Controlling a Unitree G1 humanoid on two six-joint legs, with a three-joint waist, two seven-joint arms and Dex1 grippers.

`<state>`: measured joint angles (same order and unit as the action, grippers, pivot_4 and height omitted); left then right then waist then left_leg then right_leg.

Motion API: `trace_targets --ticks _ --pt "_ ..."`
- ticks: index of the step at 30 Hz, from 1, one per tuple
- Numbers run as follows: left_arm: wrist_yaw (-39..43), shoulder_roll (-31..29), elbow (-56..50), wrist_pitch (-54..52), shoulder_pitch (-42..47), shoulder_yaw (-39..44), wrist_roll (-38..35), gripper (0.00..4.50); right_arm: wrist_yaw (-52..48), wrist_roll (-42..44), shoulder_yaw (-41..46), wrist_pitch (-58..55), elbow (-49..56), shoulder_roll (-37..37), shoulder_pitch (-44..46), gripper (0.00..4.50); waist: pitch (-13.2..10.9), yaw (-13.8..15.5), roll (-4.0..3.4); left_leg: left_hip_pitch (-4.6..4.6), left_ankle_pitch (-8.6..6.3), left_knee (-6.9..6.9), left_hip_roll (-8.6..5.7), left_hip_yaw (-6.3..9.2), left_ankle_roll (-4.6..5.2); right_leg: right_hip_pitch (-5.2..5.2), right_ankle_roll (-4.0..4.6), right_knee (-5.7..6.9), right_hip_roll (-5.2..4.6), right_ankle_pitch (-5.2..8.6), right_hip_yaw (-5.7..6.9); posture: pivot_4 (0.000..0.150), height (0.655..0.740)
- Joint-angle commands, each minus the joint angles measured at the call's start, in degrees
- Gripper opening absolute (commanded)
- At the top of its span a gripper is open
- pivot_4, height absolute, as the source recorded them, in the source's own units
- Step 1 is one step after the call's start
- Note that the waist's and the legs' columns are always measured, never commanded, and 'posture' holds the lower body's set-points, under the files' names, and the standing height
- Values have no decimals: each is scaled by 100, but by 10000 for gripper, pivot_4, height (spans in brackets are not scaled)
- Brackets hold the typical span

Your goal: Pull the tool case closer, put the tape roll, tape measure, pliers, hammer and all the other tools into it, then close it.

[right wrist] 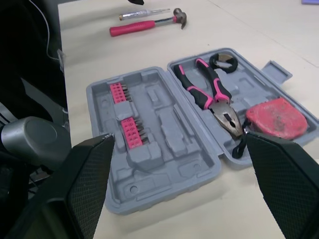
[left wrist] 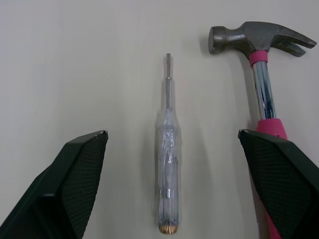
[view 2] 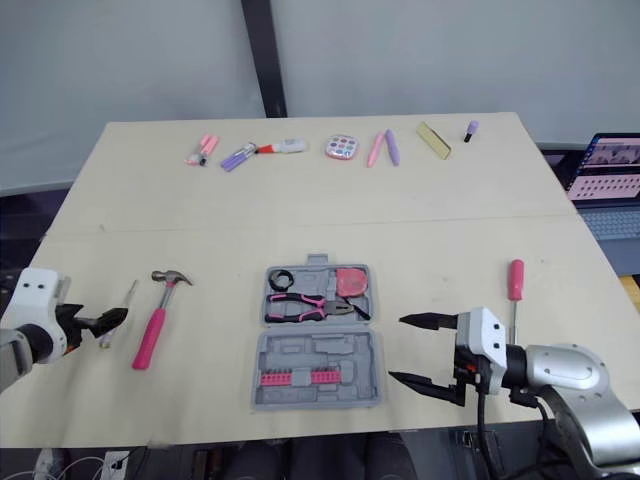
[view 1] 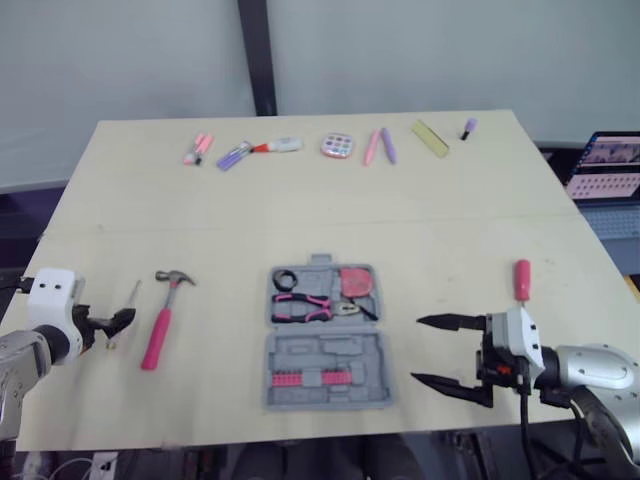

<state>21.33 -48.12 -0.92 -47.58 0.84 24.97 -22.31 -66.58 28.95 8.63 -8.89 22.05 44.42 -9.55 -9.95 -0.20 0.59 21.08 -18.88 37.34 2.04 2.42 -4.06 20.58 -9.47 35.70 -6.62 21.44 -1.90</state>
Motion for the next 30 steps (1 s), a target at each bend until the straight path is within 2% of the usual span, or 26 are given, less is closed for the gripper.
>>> trace_targets --ticks 1,11,22,25,30 --pt "98 -115 439 320 214 -125 300 45000 117 31 110 -40 219 44 -62 43776 0 -10 0 0 0 0 0 0 0 0 0 5 0 0 0 1500 7400" --pt "294 126 1502 843 703 -654 725 45000 261 43 236 -135 314 137 -139 43776 0 -1 0 0 0 5 0 -2 0 0 0 23 0 0 1 1500 7400" --pt "426 460 1983 1022 987 -937 951 45000 313 61 301 -177 352 210 -174 43776 16 161 -28 -1 -1 34 -3 0 1 -4 0 26 -3 0 2 1500 7400" --pt "422 533 1835 877 899 -900 912 37052 333 60 313 -184 360 217 -193 45000 25 161 -43 -1 -2 36 -5 0 4 -7 0 26 -4 0 2 1500 7400" --pt "400 602 1676 768 797 -832 938 10873 359 64 308 -209 368 226 -194 45000 36 139 -61 -5 -2 35 -5 0 4 -8 -1 27 -3 0 1 1500 7400"
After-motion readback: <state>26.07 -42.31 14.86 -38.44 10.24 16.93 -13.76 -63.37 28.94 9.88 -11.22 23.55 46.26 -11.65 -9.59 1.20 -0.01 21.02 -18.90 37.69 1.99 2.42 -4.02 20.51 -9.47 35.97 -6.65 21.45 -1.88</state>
